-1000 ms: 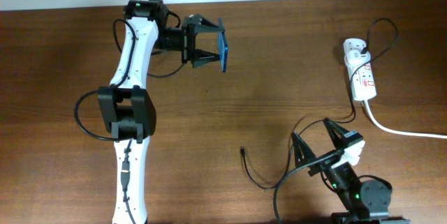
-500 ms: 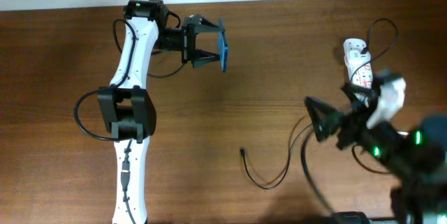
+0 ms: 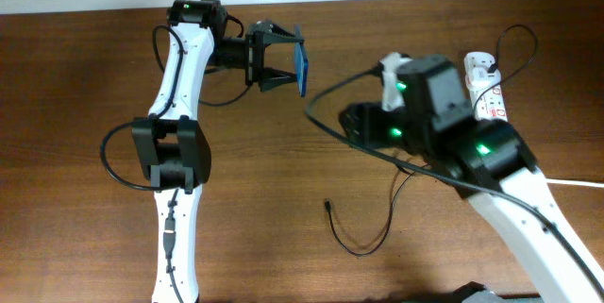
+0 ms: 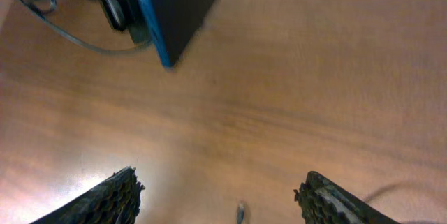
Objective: Plug charger to phone and switch on socket
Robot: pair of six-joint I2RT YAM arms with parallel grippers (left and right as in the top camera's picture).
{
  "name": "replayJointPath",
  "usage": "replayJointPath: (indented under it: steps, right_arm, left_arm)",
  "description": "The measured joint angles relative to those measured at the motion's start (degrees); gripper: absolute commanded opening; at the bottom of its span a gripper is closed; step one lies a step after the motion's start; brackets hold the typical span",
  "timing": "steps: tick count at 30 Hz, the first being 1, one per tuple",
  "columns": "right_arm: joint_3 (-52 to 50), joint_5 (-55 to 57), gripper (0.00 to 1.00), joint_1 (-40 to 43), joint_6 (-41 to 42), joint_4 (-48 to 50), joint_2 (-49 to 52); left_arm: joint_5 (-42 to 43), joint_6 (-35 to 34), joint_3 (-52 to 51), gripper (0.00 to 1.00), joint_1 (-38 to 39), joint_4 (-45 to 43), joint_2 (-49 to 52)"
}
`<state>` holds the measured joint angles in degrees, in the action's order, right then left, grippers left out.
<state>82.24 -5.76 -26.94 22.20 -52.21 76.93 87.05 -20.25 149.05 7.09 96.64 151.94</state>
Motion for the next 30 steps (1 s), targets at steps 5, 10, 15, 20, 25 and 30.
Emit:
replayJointPath:
  steps: [5,10,15,20,25,30]
  right_arm:
    - [17.2,9.6,0.76,-7.8,2.0,-1.8,17.9]
    - [17.4,22.1,0.72,-13.1,6.2,2.9,21.9]
    - [17.9,26.6,0.63,-13.1,9.1,6.1,25.9]
    - [18.0,28.5,0.55,-13.1,9.3,8.8,26.9]
    - [18.0,29.3,0.43,-13.1,9.3,9.2,28.1]
    - [18.0,29.9,0.39,-13.1,9.3,9.8,28.2]
  left_arm:
    - [0.0,-0.8,0.0,0.73,0.0,0.0,0.0]
    - [0.0,-3.6,0.0,0.73,0.0,0.0,0.0]
    - [0.0,-5.8,0.0,0.73,0.0,0.0,0.0]
    - [0.0,-7.5,0.0,0.74,0.0,0.0,0.0]
    - [0.0,-8.0,0.0,0.75,0.0,0.0,0.0]
    - [0.0,-8.1,0.0,0.75,0.0,0.0,0.0]
